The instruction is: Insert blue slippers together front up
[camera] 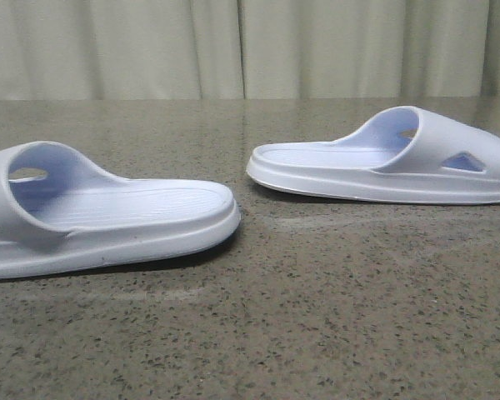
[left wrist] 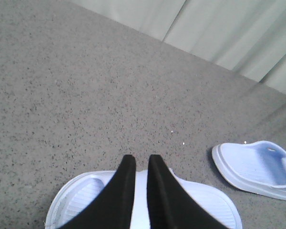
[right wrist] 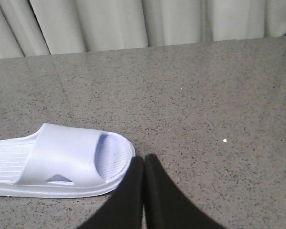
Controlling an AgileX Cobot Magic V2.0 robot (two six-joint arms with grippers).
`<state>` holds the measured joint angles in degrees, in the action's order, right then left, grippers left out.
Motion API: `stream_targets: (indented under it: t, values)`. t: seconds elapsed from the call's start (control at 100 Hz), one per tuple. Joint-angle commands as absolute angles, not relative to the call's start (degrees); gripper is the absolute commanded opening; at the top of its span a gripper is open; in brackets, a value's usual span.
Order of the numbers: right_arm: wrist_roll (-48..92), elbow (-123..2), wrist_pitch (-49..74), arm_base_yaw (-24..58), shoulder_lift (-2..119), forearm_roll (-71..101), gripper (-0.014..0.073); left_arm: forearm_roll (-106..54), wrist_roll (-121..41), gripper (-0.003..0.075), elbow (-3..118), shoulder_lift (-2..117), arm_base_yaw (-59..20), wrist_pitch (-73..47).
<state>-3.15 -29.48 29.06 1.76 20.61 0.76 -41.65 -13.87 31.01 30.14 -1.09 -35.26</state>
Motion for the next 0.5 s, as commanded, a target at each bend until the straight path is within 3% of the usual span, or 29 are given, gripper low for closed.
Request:
stream_targets:
  t: [0.0,0.11,0.35,0.49]
  values:
    - [-3.2,-31.6,25.0,1.5,21.5,1.2,-0.0106,-43.6,-13.5,0.0018,33.0,31.3,-1.0,-34.1]
    - [-3.2,-31.6,25.0,1.5,21.5,1.8,-0.0046,-44.1,-13.7,0.0084,33.0,31.3,-1.0,-35.5]
    - [-3.2,-31.6,24.6,1.5,21.5,2.3,0.0288,-44.2,-13.7,0.0473,33.0,31.3,-1.0,-36.1]
    - [-3.2,-31.6,23.9,1.5,21.5,2.3,0.0309,-44.2,-13.7,0.0511,33.0,31.3,-1.0,-36.2]
